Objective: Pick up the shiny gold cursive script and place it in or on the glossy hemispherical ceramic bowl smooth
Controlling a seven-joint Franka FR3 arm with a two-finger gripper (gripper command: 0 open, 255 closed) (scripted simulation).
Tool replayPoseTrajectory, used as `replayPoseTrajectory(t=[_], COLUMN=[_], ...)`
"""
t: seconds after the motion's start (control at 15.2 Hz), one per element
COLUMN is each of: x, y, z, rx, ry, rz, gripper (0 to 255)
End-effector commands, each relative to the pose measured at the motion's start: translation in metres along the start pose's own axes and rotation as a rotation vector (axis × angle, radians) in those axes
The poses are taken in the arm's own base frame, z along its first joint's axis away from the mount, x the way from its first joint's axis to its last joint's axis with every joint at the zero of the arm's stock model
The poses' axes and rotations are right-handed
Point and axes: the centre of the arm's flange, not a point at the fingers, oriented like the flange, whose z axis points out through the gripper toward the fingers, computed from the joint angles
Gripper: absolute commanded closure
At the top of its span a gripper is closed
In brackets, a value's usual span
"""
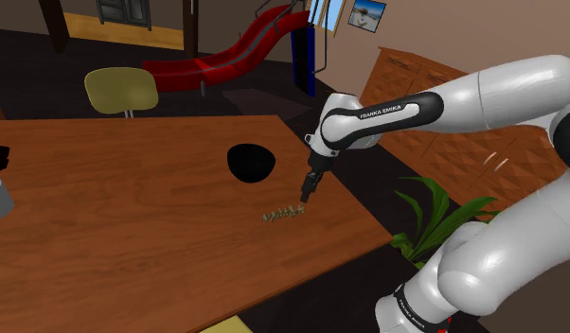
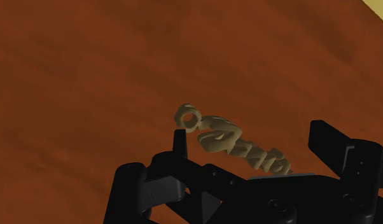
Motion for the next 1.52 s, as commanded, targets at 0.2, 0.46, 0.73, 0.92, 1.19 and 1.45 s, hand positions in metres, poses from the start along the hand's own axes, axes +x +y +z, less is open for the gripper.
replayPoseTrajectory(t=[0.2,0.46,0.73,0.92,1.19,1.45], x=[0.037,0.037,0.037,0.037,0.037,0.037], y=[0.011,0.010,0.010,0.010,0.010,0.010], z=[0.044,0.065,0.084,0.084,0.084,0.084], rx=[0.034,0.034,0.034,0.034,0.034,0.034], ry=[0.020,0.020,0.020,0.020,0.020,0.020], rz=[-0.085,-0.085,-0.085,-0.085,-0.085,-0.085], gripper=[0,0,0,0,0,255])
